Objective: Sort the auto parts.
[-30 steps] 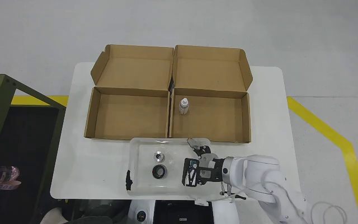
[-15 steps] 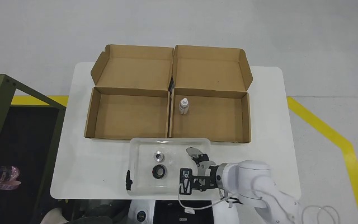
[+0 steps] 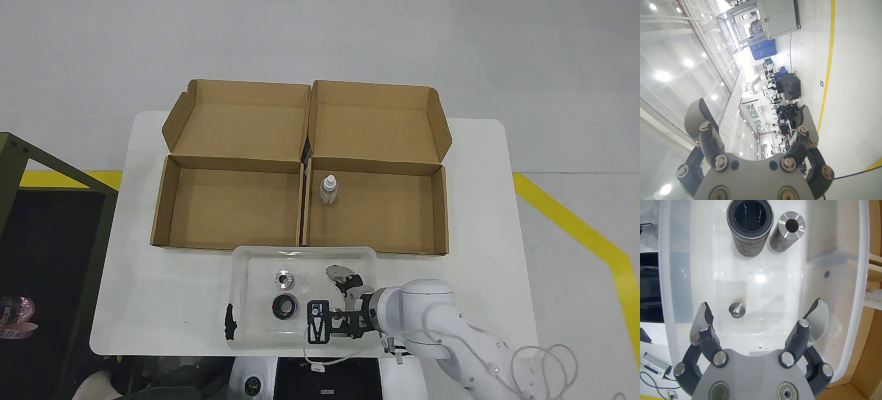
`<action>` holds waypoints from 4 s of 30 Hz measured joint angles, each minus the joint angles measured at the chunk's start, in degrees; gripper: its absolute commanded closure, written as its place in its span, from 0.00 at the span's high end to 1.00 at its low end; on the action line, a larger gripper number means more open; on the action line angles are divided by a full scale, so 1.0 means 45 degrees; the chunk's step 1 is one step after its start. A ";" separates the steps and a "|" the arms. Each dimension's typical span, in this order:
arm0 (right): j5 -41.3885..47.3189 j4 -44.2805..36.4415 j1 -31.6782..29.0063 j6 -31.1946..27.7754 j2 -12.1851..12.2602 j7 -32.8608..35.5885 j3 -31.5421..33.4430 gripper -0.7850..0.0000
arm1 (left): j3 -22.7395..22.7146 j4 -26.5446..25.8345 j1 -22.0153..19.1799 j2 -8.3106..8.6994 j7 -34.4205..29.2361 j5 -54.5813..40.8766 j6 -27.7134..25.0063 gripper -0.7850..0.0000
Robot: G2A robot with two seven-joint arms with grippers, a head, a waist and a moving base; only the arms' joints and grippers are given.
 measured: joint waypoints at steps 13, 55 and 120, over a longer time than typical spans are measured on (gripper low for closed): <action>0.0411 0.0699 0.0702 0.0309 0.0001 0.0756 -0.0878 0.44 | 0.0000 0.0000 0.0000 0.0000 0.0000 0.0000 0.0000 1.00; 0.2266 -0.0828 0.1025 -0.0281 0.0757 -0.4934 0.1393 0.00 | 0.0000 0.0000 0.0000 0.0000 0.0000 0.0000 0.0000 1.00; 0.3518 0.7463 0.6906 0.1532 -0.0197 -0.2919 -0.0313 0.00 | 0.0000 0.0000 0.0000 0.0000 0.0000 0.0000 0.0000 1.00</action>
